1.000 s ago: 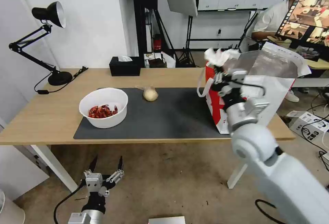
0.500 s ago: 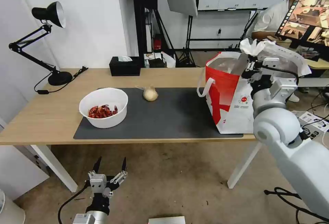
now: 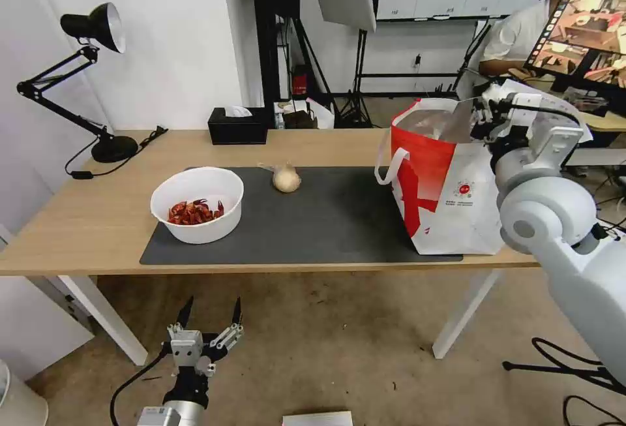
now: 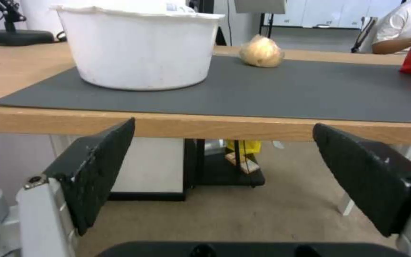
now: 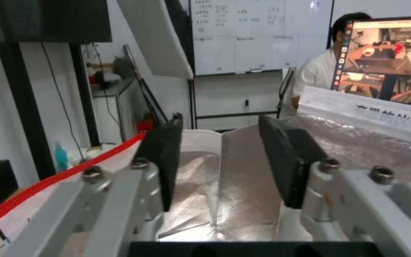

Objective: Pick up the trash from the table and place it into the takeout bag.

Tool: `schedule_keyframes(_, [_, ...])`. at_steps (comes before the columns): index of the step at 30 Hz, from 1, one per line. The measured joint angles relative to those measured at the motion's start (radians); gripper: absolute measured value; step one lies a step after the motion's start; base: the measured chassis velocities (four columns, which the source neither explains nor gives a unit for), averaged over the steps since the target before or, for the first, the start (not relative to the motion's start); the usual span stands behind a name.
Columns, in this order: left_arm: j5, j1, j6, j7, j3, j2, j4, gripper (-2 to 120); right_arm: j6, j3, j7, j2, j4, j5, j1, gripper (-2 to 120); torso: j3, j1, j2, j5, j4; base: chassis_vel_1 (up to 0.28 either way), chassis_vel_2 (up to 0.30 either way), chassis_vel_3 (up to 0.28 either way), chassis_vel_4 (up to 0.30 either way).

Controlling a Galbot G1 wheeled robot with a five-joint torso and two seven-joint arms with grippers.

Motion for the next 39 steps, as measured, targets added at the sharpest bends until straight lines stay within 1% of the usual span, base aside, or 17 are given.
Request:
schedule_keyframes(1, [0.000,0.000,0.000,0.000,0.000,0.000,0.000,100,0.000,0.000,0.000,0.000,0.000,0.000,0.000,48,0.000,0.000,0.000,0.0000,0.0000,0.000,0.000,0.000,0.000])
schedule_keyframes(5, [0.000,0.007,0.000,0.000,-0.002,-0.001,-0.011,100,0.000,0.000,-0.006,-0.001,0.009,0.002,-0.010,68,0.000,0.000,0.000,0.0000,0.0000,0.000,0.000,0.000,0.000])
schedule_keyframes(6, [0.000,0.007,0.000,0.000,-0.002,-0.001,-0.011,100,0.000,0.000,-0.006,-0.001,0.009,0.002,-0.010,68,0.000,0.000,0.000,0.0000,0.0000,0.000,0.000,0.000,0.000])
schedule_keyframes(8, [0.000,0.010,0.001,0.000,-0.005,0.000,-0.020,100,0.002,0.002,-0.014,-0.004,0.015,0.002,-0.019,78,0.000,0.000,0.000,0.0000,0.0000,0.000,0.000,0.000,0.000])
schedule_keyframes(9, [0.000,0.010,0.001,0.000,-0.005,0.000,-0.020,100,0.002,0.002,-0.014,-0.004,0.015,0.002,-0.019,78,0.000,0.000,0.000,0.0000,0.0000,0.000,0.000,0.000,0.000])
schedule_keyframes(12, [-0.001,0.014,0.001,0.000,-0.008,0.000,-0.027,100,0.013,0.010,-0.030,-0.006,0.027,0.001,-0.037,92,0.000,0.000,0.000,0.0000,0.0000,0.000,0.000,0.000,0.000])
schedule_keyframes(13, [-0.001,0.014,0.001,0.000,-0.008,0.000,-0.027,100,0.013,0.010,-0.030,-0.006,0.027,0.001,-0.037,92,0.000,0.000,0.000,0.0000,0.0000,0.000,0.000,0.000,0.000])
schedule_keyframes(15, [-0.001,0.016,0.001,0.000,-0.008,0.000,-0.030,100,0.051,0.022,-0.065,-0.008,0.044,0.000,-0.060,99,0.000,0.000,0.000,0.0000,0.0001,0.000,0.000,0.000,0.000])
schedule_keyframes(24, [-0.011,0.003,0.002,0.000,-0.009,0.000,-0.037,100,0.160,0.102,-0.217,-0.034,0.134,0.020,-0.183,100,0.000,0.000,0.000,0.0000,-0.0002,0.000,0.000,0.000,0.000])
schedule_keyframes(26, [-0.010,0.000,0.003,0.001,0.000,0.006,-0.036,100,0.196,0.158,-0.280,-0.040,0.177,0.026,-0.259,100,0.000,0.000,0.000,-0.0002,0.0000,0.000,0.000,0.000,0.000])
schedule_keyframes(27, [-0.010,0.000,0.003,0.001,0.000,0.006,-0.036,100,0.196,0.158,-0.280,-0.040,0.177,0.026,-0.259,100,0.000,0.000,0.000,-0.0002,0.0000,0.000,0.000,0.000,0.000])
schedule_keyframes(28, [-0.009,-0.004,0.003,0.001,0.005,0.008,-0.030,100,0.224,0.192,-0.325,-0.041,0.207,0.021,-0.324,100,0.000,0.000,0.000,0.0000,-0.0002,0.000,0.000,0.000,0.000])
schedule_keyframes(29, [-0.009,-0.013,0.004,0.001,0.015,0.008,-0.022,100,0.251,0.216,-0.355,-0.045,0.239,0.004,-0.386,100,0.000,0.000,0.000,0.0000,-0.0002,0.000,0.000,0.000,0.000])
schedule_keyframes(30, [-0.009,-0.013,0.004,0.001,0.015,0.008,-0.022,100,0.251,0.216,-0.355,-0.045,0.239,0.004,-0.386,100,0.000,0.000,0.000,0.0000,-0.0002,0.000,0.000,0.000,0.000])
schedule_keyframes(32, [-0.010,-0.026,0.004,0.001,0.024,0.014,-0.011,100,0.307,0.227,-0.393,-0.026,0.285,-0.068,-0.518,100,0.000,0.000,0.000,0.0001,-0.0001,0.000,0.000,0.000,0.000])
schedule_keyframes(37, [-0.013,-0.030,0.004,0.001,0.025,0.019,-0.006,100,0.339,0.226,-0.427,-0.002,0.298,-0.127,-0.585,100,0.000,0.000,0.000,-0.0001,0.0000,0.000,0.000,0.000,0.000])
schedule_keyframes(39, [-0.017,-0.034,0.004,0.000,0.026,0.021,-0.002,100,0.362,0.224,-0.456,0.019,0.299,-0.189,-0.632,100,0.000,0.000,0.000,0.0000,0.0000,0.000,0.000,0.000,0.000])
